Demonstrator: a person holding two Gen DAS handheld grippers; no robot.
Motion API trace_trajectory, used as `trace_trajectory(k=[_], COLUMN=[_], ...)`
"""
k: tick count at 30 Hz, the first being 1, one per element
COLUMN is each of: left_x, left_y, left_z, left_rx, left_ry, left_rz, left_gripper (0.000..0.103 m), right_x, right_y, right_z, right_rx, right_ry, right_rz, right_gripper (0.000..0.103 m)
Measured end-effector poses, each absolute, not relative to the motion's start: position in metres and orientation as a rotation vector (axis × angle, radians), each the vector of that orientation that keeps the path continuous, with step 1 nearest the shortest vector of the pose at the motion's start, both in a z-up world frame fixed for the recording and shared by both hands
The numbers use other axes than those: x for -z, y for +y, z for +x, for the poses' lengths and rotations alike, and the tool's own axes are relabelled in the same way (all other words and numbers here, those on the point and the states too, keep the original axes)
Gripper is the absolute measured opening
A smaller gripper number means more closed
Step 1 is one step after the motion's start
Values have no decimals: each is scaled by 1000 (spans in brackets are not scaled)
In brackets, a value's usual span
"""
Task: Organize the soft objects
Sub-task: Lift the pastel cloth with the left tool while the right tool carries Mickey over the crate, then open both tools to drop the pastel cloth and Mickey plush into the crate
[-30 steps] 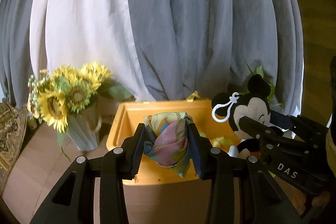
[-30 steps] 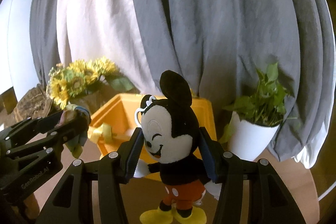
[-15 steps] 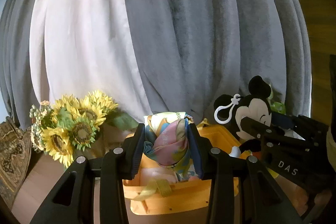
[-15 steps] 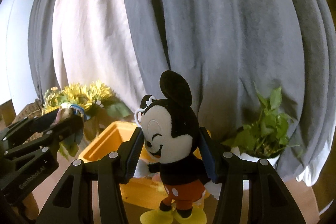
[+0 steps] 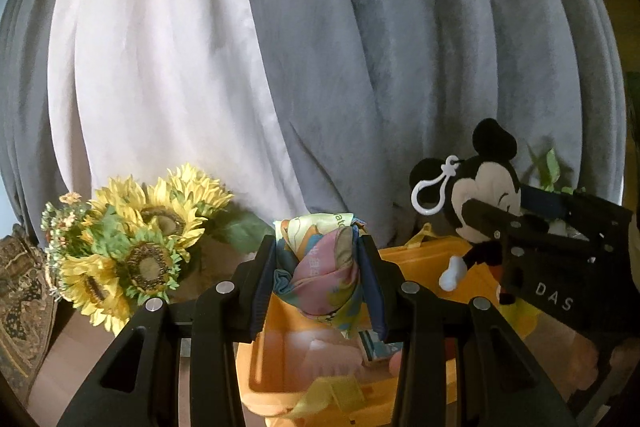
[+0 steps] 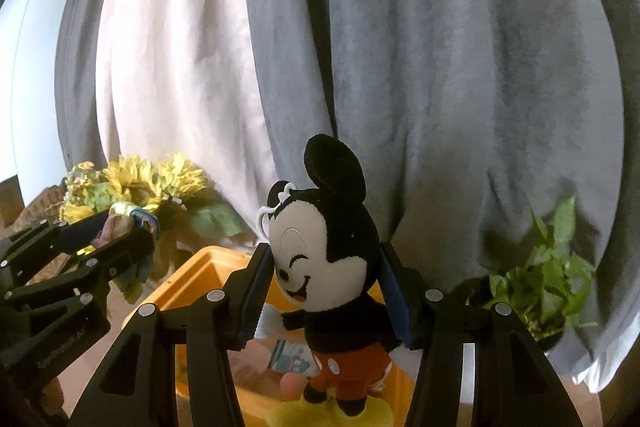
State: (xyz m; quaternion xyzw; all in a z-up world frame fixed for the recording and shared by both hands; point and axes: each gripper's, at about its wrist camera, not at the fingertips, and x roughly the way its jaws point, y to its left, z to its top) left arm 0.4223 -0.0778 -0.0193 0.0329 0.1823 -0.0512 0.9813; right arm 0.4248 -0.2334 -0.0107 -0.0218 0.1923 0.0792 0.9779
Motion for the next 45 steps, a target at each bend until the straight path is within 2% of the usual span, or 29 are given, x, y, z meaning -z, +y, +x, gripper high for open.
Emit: trace_trajectory(k=[9,22,24,28,31,33,34,45], left_x=[49,95,99,102,101,99,98,69], left_y=[-82,-89,-88,-89,-90,-88,-88,-81], left_z=[460,492,495,496,493,492,490,453], left_rx=[125,155,159,155,152,145,143,69], left_ry=[441,581,595,610,605,600,597,528], left_rz=[68,67,67,69,69,68,65,43], left_gripper=[40,41,42,55,60,61,62,66], right_x=[34,88,93,99,100,96,94,65], right_y=[-236,-235,-236,-237,-238,-241,-243,-253], right_z=[465,498,499,500,499,496,494,463], right_rx=[-159,-195,-200,-221,-229,-220,-214,-104], right_ry=[447,637,656,681,681,666,652,567], right_rz=[-58,-57,-49,-30,-26,-14,-7,18], right_gripper=[54,54,54,55,59,69,70,70])
